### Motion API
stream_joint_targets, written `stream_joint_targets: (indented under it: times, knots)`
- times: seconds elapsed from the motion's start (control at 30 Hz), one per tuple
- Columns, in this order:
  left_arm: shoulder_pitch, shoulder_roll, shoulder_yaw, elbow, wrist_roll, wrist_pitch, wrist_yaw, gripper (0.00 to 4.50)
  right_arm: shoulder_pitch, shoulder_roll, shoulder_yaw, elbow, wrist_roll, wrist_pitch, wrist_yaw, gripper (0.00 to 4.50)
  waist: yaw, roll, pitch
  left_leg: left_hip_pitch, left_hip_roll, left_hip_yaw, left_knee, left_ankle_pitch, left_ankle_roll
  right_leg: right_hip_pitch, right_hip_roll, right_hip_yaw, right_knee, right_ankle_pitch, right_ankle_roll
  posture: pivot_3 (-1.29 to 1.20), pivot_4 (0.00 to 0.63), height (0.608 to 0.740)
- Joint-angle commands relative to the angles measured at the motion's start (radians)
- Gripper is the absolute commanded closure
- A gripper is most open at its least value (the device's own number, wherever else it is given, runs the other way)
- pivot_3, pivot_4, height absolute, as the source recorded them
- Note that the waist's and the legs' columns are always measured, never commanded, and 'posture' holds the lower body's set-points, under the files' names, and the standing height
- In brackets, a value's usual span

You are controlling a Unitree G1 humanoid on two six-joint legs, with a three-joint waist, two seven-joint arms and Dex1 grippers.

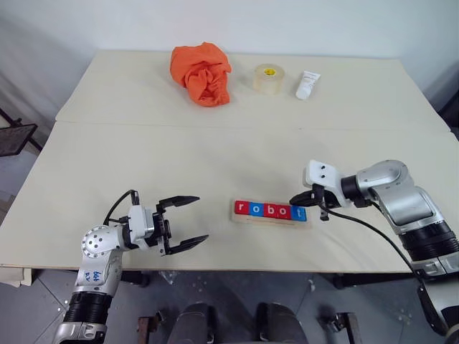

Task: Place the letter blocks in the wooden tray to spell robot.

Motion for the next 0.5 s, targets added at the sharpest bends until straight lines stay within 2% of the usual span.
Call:
stream_joint_targets:
  times: [0.03,0.5]
  knots:
    - [-0.013,-0.004,-0.003,0.004,0.002,-0.016,-0.006,0.0,-0.026,0.001,-0.063,-0.047,0.026,-0.003,-0.03,4.49,0.0,0.0,0.0,0.0,0.0,0.0,0.0,0.0,0.0,0.0,0.0,0.0,0.0,0.0,0.0,0.0,0.15,0.74]
    - [-0.022,-0.008,-0.007,0.014,0.001,-0.016,-0.013,0.0,0.057,-0.036,-0.087,-0.183,0.11,0.048,0.008,4.49,0.0,0.0,0.0,0.0,0.0,0.0,0.0,0.0,0.0,0.0,0.0,0.0,0.0,0.0,0.0,0.0,0.15,0.74]
